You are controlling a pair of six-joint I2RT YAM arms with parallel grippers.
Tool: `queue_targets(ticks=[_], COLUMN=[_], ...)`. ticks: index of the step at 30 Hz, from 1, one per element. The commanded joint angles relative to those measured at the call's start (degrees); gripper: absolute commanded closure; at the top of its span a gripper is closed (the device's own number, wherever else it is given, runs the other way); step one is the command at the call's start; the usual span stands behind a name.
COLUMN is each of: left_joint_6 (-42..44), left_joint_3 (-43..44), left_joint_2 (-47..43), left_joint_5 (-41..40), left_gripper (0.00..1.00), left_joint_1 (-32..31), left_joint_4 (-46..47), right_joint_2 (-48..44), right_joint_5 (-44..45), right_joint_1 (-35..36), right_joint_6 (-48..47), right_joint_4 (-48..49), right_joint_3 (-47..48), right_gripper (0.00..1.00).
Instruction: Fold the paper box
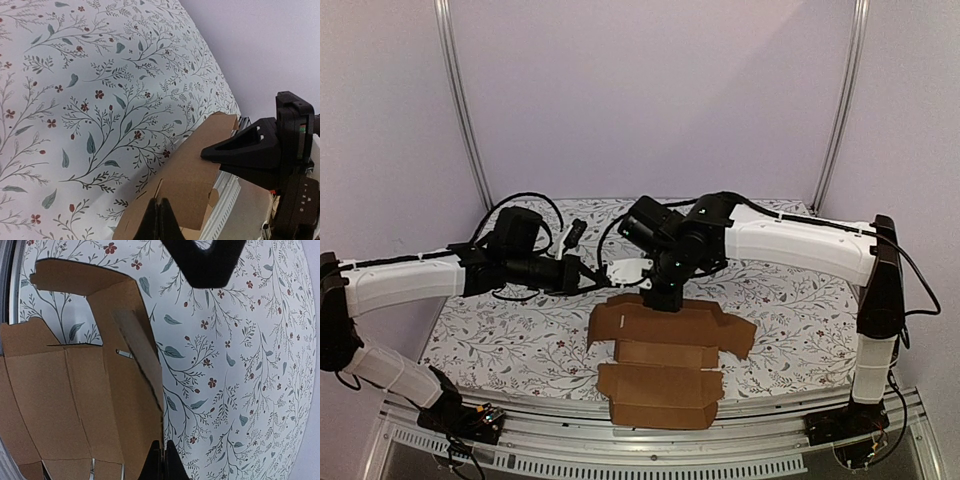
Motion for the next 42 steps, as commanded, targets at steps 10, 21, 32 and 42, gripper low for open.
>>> queue_targets(ticks=[10,21,32,42], left_joint_6=[-0.19,-0.75,-1.67,-3.16], left_joint_3=[0.71,1.1,1.08,1.09], left_joint_2=[2.68,4.23,5.27,5.57], left_joint_5=[4.0,3.64,0.87,-1.81], left_gripper=[1.0,1.0,1.0,1.0], left_joint_1=[-2.77,-4.74,-6.47,-6.69], left_joint_4=[2.52,2.9,2.95,3.11], right_joint_2=[1.9,-1.75,-5.44,-9.71], right_joint_5=[4.15,4.62,3.2,1.22], right_joint_1=[0.08,0.12,0.1,0.34], right_joint_6=[4.68,8.89,14.81,19.59], right_joint_4=[4.61,11.74,20.06,27.87], right_joint_3=[-0.08,-5.51,-11.56,-19.45], right_gripper=[1.0,1.0,1.0,1.0])
